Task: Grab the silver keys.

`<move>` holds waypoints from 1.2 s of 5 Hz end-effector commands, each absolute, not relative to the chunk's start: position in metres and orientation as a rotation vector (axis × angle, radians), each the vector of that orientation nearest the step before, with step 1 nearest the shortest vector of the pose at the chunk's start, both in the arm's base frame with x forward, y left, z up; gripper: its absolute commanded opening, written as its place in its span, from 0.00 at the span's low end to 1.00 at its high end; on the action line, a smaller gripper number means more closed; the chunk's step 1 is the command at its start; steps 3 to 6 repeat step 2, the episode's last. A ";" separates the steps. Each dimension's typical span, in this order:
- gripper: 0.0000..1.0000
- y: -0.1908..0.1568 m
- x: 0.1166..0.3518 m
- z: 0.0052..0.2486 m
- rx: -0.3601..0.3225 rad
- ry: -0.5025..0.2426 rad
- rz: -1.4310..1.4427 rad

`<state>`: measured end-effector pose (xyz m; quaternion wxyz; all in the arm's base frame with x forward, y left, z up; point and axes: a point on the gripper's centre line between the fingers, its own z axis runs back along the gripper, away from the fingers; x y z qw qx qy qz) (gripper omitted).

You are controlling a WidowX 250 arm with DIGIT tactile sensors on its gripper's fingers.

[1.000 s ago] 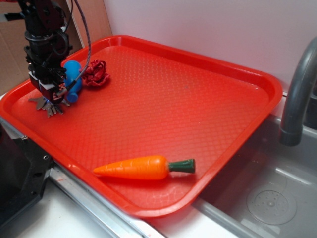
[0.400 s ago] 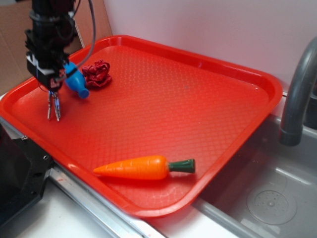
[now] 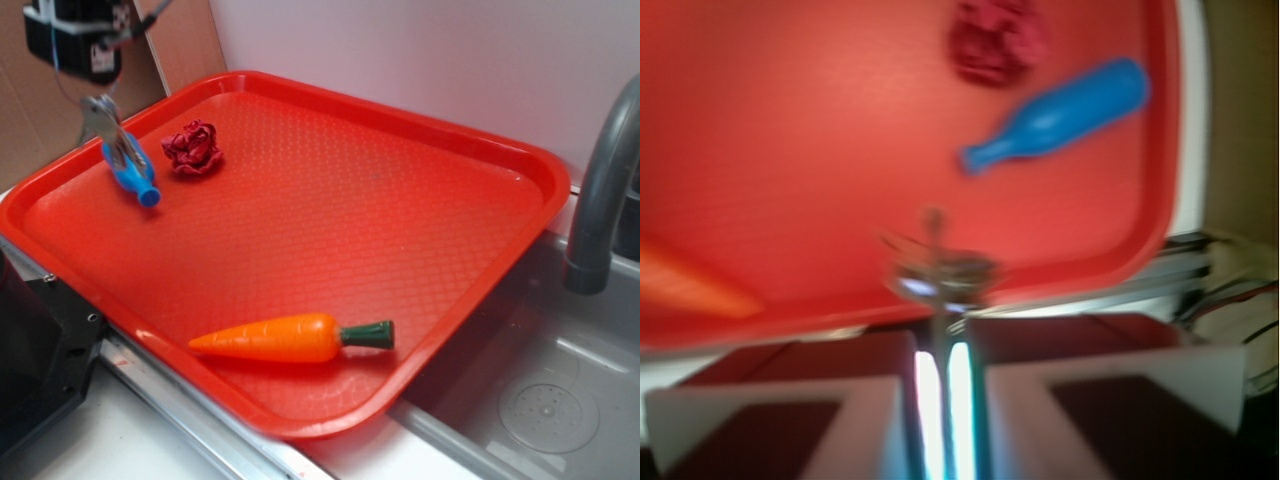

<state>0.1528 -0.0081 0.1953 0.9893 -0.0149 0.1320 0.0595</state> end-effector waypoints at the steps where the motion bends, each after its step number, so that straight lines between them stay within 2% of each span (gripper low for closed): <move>1: 0.00 -0.074 0.164 0.259 -0.065 0.139 -0.012; 2: 0.00 -0.075 0.169 0.251 -0.074 0.101 -0.051; 6: 0.00 -0.075 0.169 0.251 -0.074 0.101 -0.051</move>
